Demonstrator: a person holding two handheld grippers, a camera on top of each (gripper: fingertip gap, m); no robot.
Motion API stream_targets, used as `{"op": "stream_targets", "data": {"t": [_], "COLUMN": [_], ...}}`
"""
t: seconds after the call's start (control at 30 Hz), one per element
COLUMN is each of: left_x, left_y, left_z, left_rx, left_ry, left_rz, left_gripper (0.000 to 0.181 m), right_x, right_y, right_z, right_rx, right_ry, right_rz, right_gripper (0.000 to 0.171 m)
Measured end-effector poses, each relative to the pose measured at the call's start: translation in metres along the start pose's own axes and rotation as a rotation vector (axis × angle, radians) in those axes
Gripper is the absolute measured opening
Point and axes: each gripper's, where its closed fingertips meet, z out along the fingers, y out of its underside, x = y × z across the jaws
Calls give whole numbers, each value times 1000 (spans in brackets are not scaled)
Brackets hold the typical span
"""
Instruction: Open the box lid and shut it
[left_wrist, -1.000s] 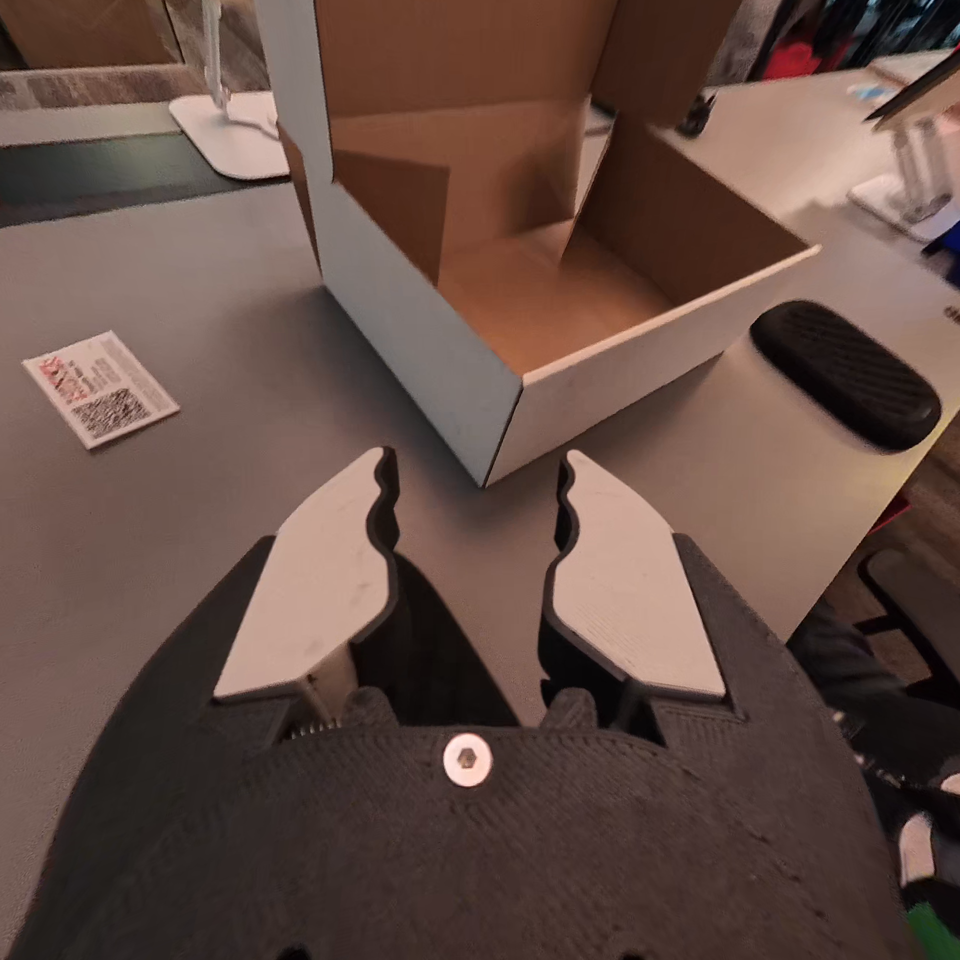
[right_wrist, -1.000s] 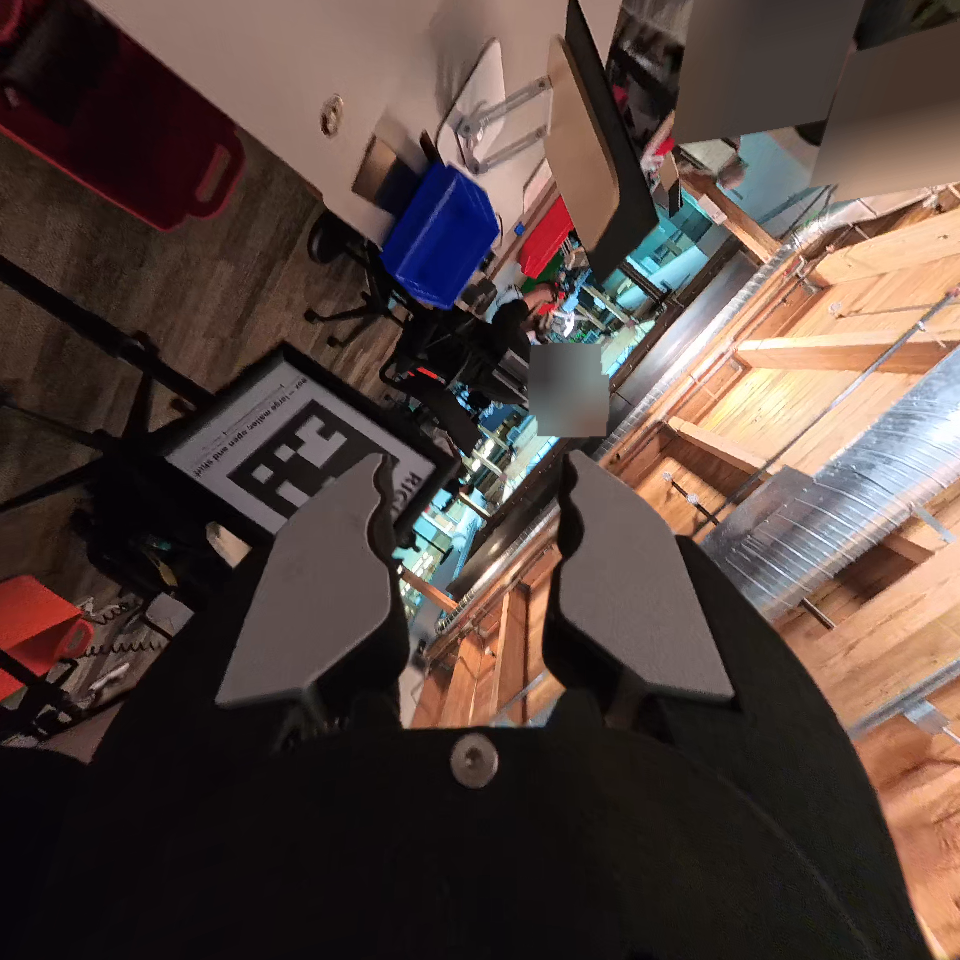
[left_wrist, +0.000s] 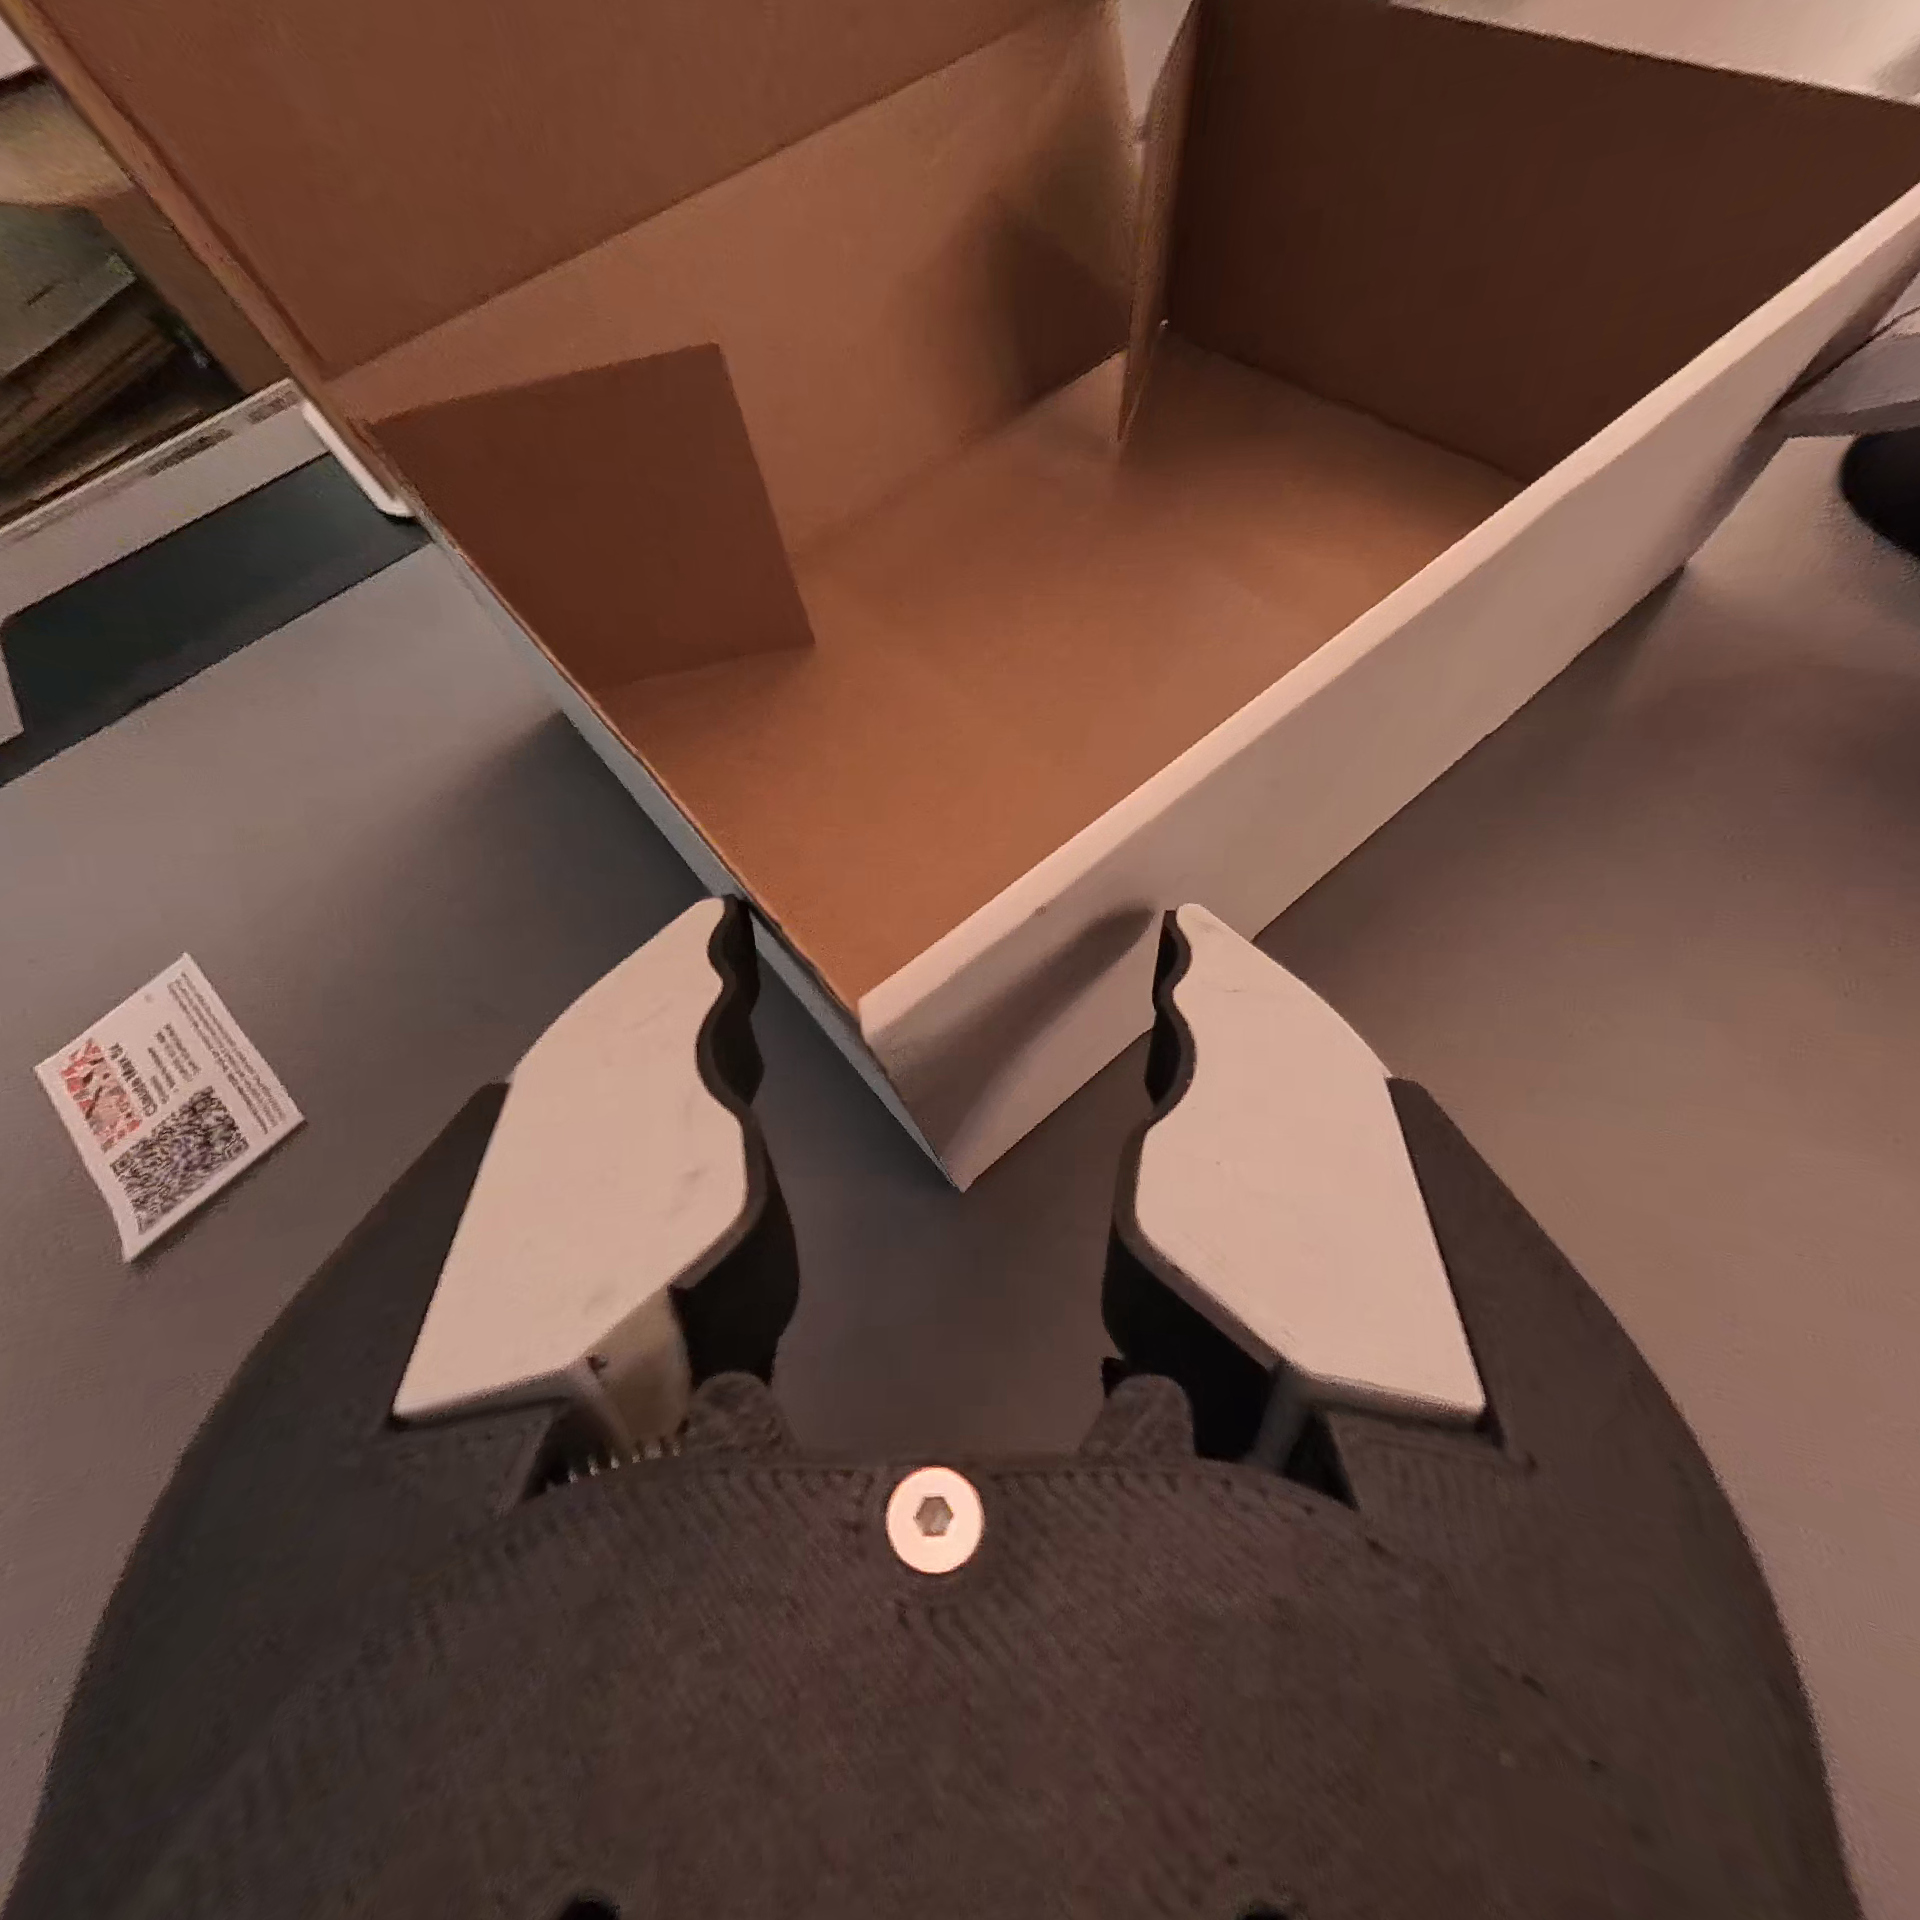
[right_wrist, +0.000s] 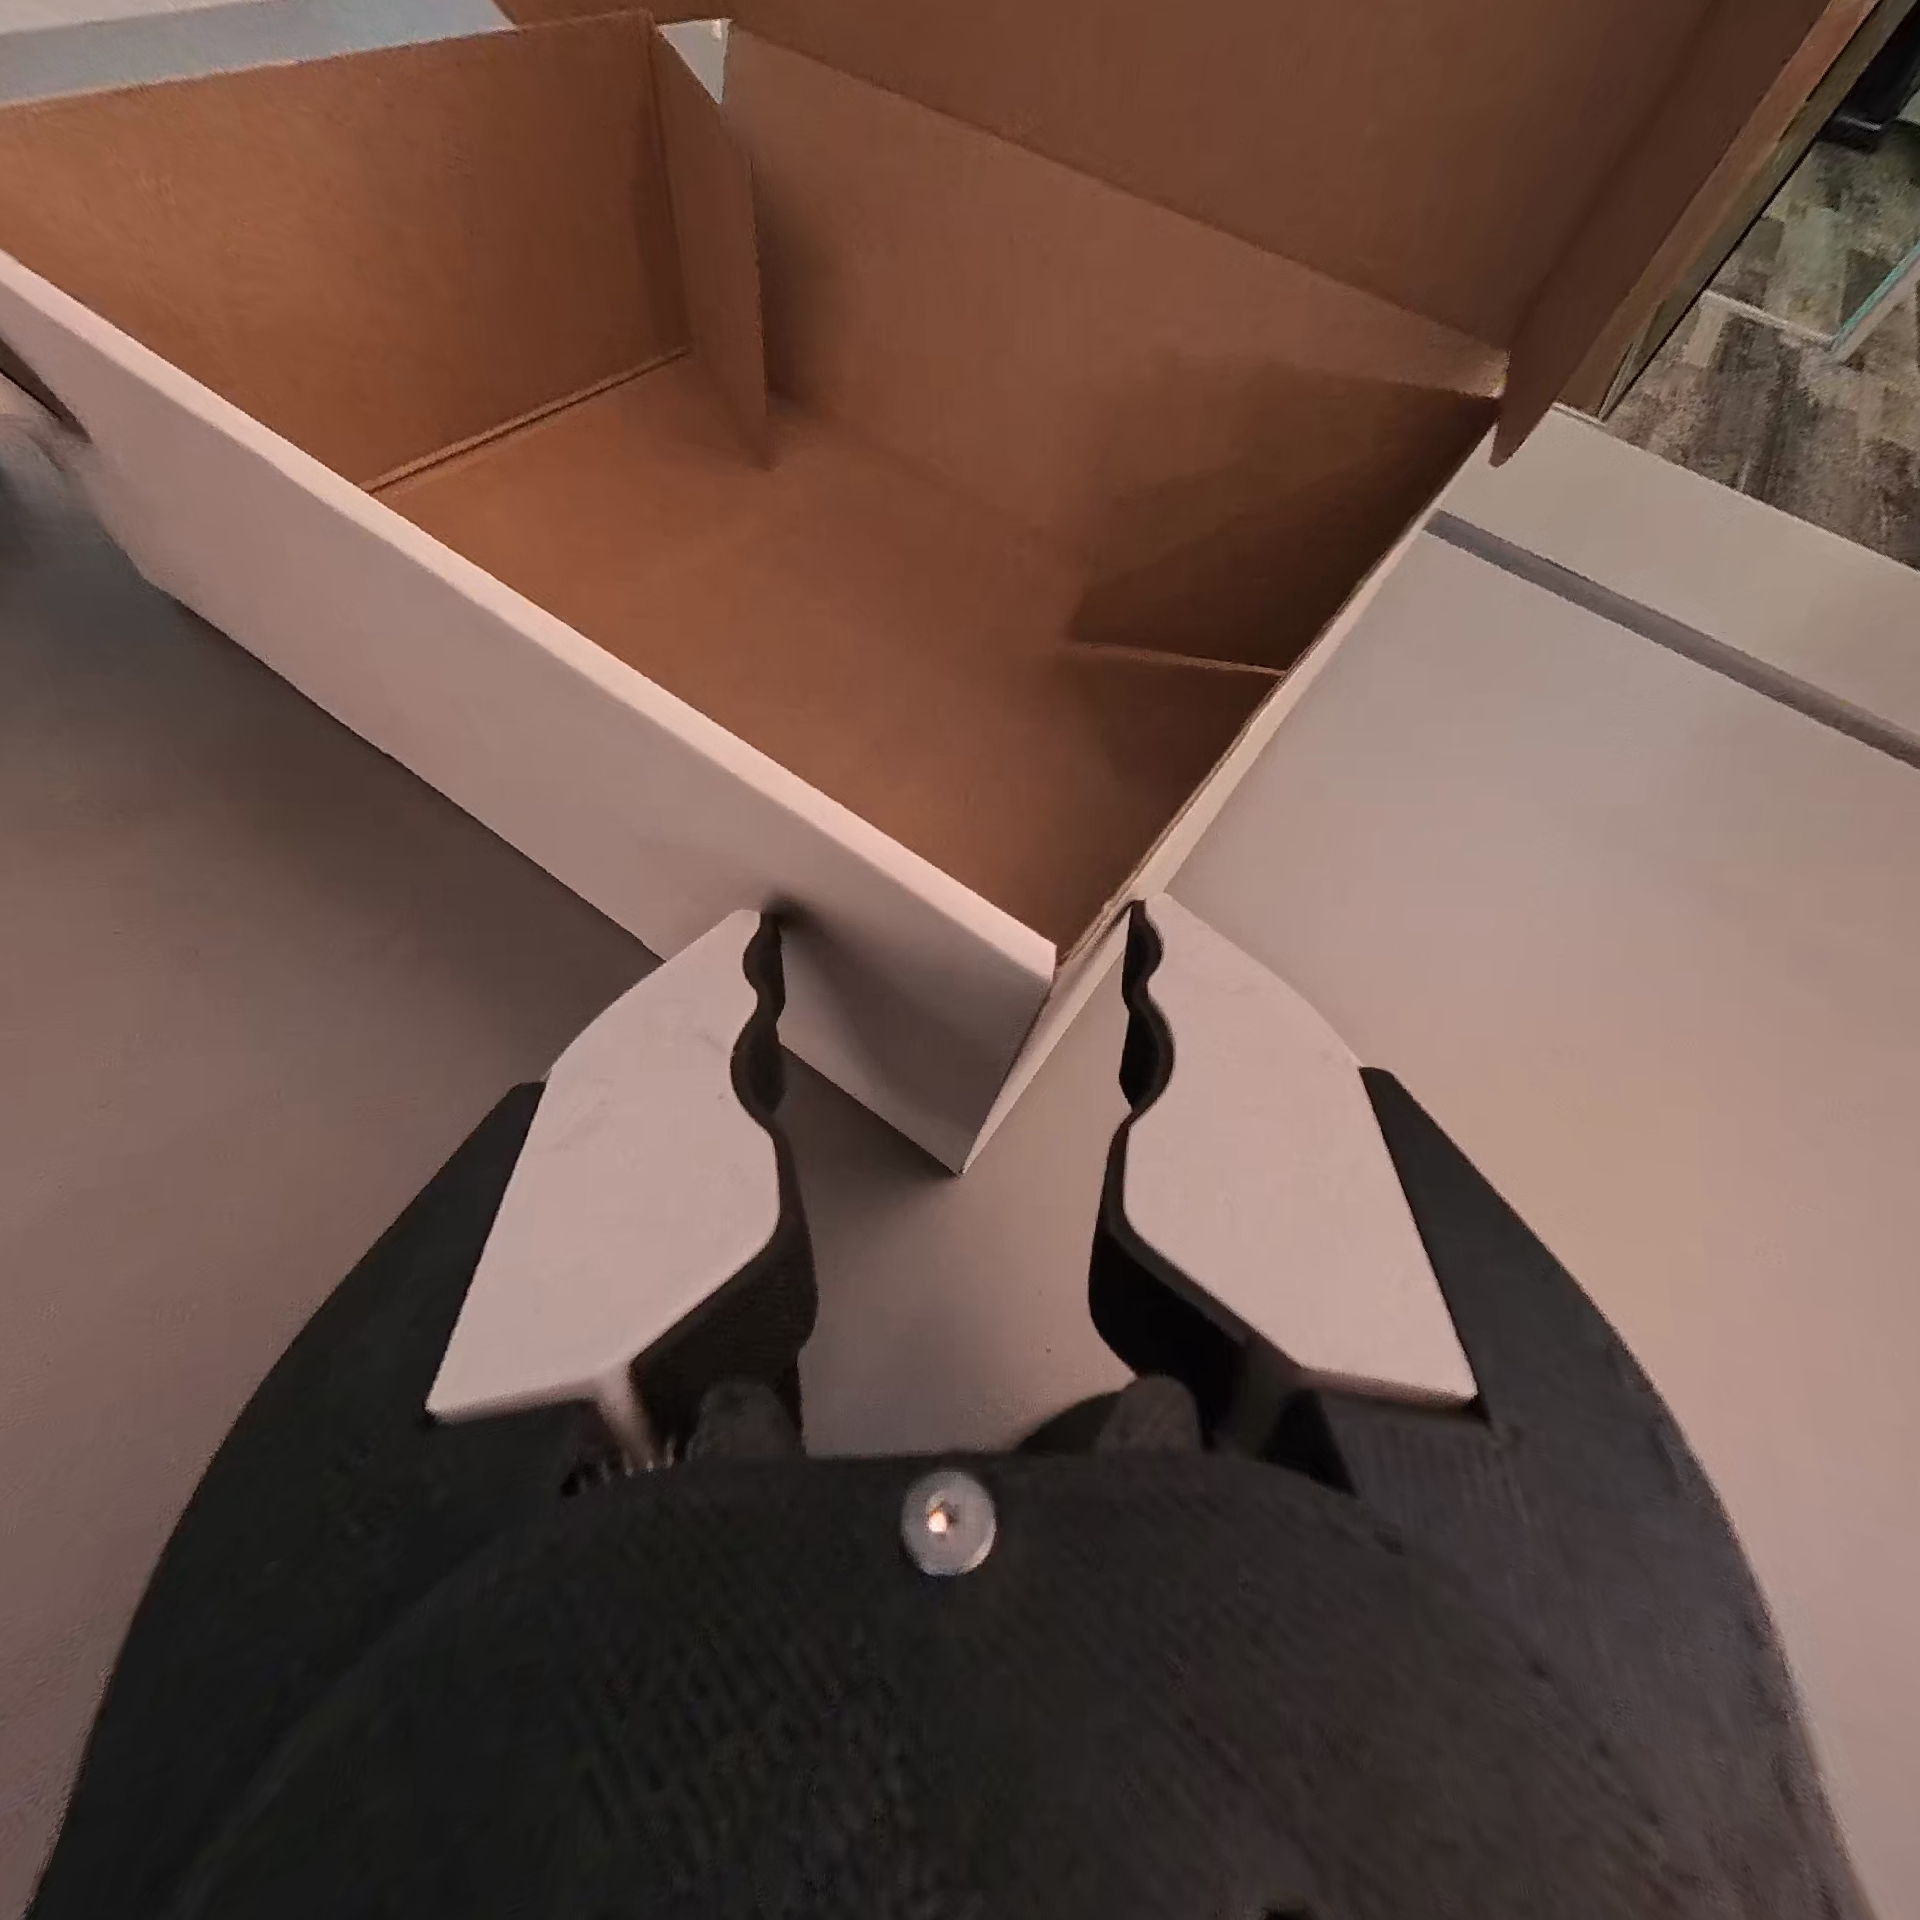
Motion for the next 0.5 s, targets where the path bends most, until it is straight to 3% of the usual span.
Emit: {"op": "stream_targets", "data": {"t": [0.03,0.27,0.5], "left_x": [-1,1,-3], "left_y": [0,-3,11], "left_z": [1,-6,-48], "left_rx": [-6,59,169], "left_ry": [-10,13,-41], "left_rz": [2,-96,-124], "left_gripper": [73,72,62], "right_x": [0,-2,6], "right_y": [0,-2,-6], "right_z": [1,-4,-58], "right_rx": [-3,21,230], "right_ry": [4,34,115], "right_rz": [-3,34,47], "right_gripper": [64,64,64]}}
